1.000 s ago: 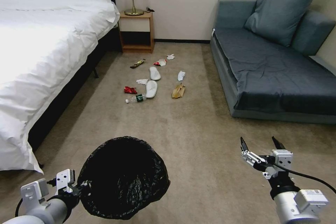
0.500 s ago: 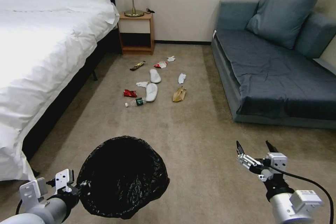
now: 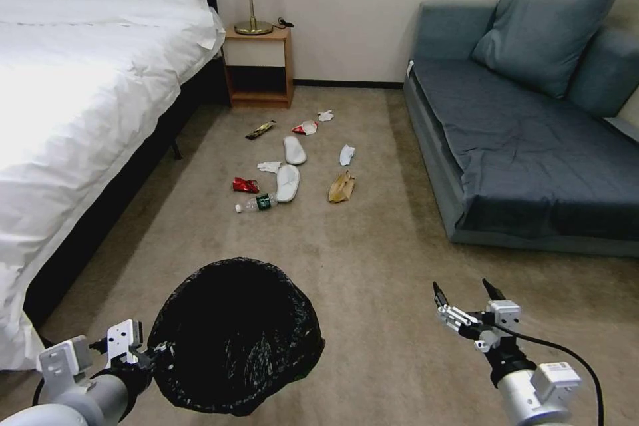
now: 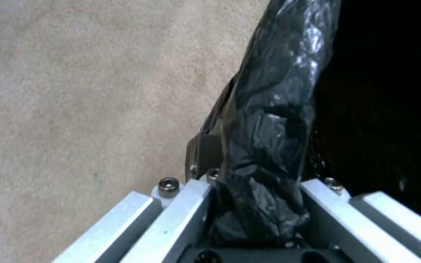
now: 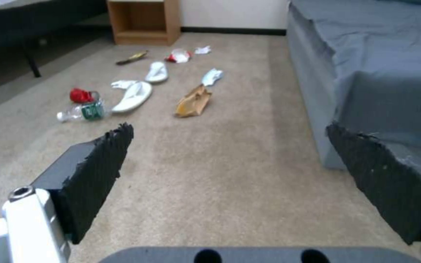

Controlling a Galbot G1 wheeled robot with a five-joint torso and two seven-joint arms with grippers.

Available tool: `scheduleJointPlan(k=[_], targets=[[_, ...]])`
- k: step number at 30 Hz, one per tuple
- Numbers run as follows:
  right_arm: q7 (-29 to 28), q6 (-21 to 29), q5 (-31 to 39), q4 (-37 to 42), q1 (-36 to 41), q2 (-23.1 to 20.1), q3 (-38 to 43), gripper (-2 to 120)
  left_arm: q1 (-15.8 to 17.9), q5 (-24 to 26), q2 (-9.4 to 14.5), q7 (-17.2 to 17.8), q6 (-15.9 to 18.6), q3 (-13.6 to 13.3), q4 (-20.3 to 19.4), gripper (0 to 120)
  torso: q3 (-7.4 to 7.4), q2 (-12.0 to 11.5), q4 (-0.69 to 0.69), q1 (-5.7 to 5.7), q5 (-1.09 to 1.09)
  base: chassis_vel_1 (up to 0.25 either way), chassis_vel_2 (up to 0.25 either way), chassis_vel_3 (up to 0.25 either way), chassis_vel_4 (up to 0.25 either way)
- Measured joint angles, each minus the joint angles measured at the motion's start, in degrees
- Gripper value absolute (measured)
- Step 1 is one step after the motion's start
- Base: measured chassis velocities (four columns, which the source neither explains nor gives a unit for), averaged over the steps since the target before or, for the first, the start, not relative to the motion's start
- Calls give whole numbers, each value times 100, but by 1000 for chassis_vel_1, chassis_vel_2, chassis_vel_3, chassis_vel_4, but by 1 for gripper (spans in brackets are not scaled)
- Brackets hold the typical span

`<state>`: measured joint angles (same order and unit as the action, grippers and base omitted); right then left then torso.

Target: Pick up the trash bin, then pick up the garbage on the floor and place it into the trash bin.

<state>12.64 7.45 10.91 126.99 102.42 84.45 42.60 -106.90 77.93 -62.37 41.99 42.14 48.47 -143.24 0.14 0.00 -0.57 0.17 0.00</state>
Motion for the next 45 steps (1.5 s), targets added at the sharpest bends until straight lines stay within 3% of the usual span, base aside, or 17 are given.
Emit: scheduleJointPlan(k=[22,45], targets=[[183,34,10,-289,-181,-333,-204,100,-144,5,-6,5,0,70,0,1,0,0,0,0,-1,-82,88,85,-87],[163,54,95,-306,-284,-310,-207,100,-123,121,-74,133,0,155,0,1,0,0,0,1,-1,-101,108,103,-102]])
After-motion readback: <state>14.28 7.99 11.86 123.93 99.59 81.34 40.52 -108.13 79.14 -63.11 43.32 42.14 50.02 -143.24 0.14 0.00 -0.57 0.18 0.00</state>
